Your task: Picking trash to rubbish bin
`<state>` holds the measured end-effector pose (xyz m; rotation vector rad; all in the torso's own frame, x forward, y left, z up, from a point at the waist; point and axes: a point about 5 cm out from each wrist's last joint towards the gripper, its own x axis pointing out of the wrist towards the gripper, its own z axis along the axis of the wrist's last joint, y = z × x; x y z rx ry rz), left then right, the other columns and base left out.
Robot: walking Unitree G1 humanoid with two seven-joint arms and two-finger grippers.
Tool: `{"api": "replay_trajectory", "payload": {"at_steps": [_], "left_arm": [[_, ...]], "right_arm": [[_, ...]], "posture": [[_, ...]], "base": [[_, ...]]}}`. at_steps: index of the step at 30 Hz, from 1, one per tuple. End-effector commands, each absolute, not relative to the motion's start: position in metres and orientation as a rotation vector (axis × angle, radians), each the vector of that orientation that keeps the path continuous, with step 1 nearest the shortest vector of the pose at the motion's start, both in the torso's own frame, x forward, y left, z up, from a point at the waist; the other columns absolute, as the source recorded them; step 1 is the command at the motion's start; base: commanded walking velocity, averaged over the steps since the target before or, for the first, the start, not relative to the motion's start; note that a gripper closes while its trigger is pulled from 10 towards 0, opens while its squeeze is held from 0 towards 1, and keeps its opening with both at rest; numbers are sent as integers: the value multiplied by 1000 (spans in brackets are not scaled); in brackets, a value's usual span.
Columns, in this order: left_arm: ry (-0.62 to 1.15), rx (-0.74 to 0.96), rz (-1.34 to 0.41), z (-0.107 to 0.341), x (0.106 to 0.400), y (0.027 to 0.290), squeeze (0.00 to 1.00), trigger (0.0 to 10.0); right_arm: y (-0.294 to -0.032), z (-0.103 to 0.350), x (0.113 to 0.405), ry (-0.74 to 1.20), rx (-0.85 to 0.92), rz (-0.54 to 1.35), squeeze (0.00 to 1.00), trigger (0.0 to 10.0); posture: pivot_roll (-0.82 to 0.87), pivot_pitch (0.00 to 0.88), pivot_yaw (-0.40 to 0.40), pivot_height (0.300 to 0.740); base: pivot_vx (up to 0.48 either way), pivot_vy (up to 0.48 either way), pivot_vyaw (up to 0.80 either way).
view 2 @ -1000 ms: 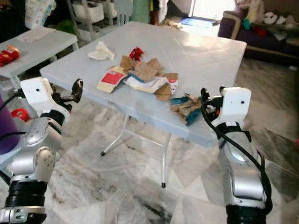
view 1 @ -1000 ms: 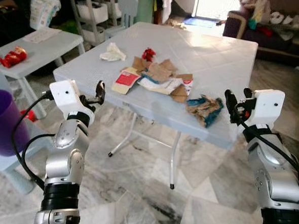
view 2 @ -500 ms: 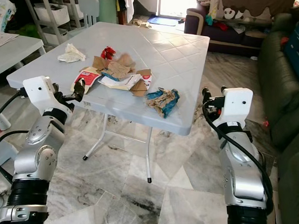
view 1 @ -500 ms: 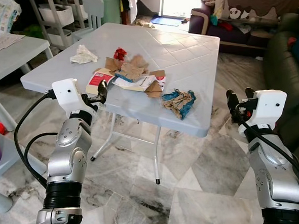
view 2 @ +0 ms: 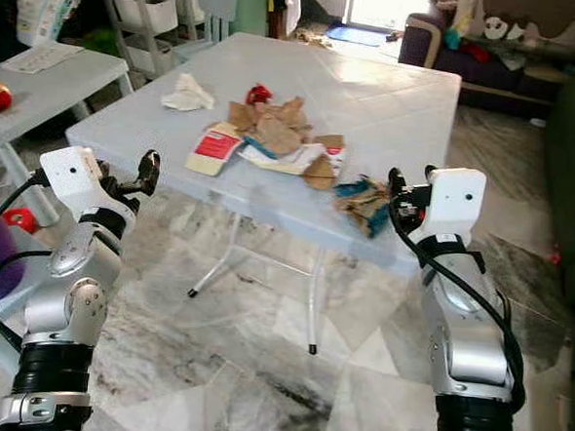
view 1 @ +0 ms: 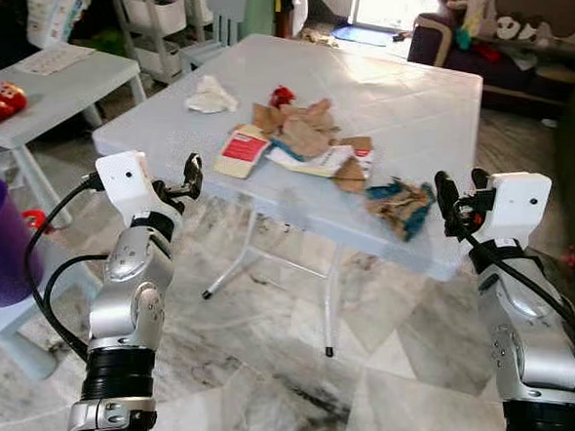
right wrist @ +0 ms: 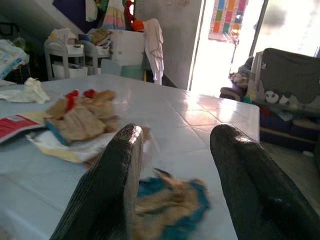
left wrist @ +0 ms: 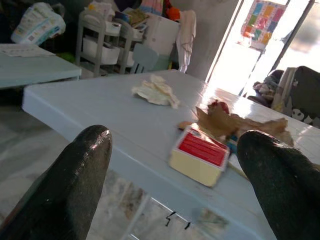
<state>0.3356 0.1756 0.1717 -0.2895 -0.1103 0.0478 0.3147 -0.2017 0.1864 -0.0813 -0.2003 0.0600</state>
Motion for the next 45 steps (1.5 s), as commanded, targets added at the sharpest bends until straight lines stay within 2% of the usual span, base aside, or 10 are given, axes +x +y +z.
{"api": "replay_trajectory", "payload": {"at_steps": [1, 9, 22, 32, 40, 45], "left_arm": [[-104, -290, 55, 173, 337, 178, 0, 10000], [-104, -285, 55, 173, 336, 177, 0, 10000], [-138, -265, 44, 177, 336, 177, 0, 10000], [-157, -253, 47, 182, 338, 181, 0, 10000], [-151, -240, 58, 180, 338, 183, 0, 10000], [-164, -241, 45, 181, 338, 181, 0, 10000]], "right_arm": [[-201, 186, 315, -200, -80, 53, 0, 10000], [-202, 186, 315, -201, -81, 52, 0, 10000], [-203, 187, 314, -201, -83, 44, 0, 10000], [-205, 187, 314, -200, -85, 38, 0, 10000], [-205, 187, 313, -201, -89, 40, 0, 10000], [-204, 188, 314, -203, -90, 42, 0, 10000]], "posture": [[-42, 50, 18, 740], [-44, 50, 17, 740], [-47, 51, 18, 740], [-52, 53, 19, 740], [-54, 57, 17, 740], [-52, 59, 14, 740]], "base": [[0, 480, 0], [0, 452, 0], [0, 0, 0], [0, 0, -693], [0, 0, 0], [309, 0, 0]]}}
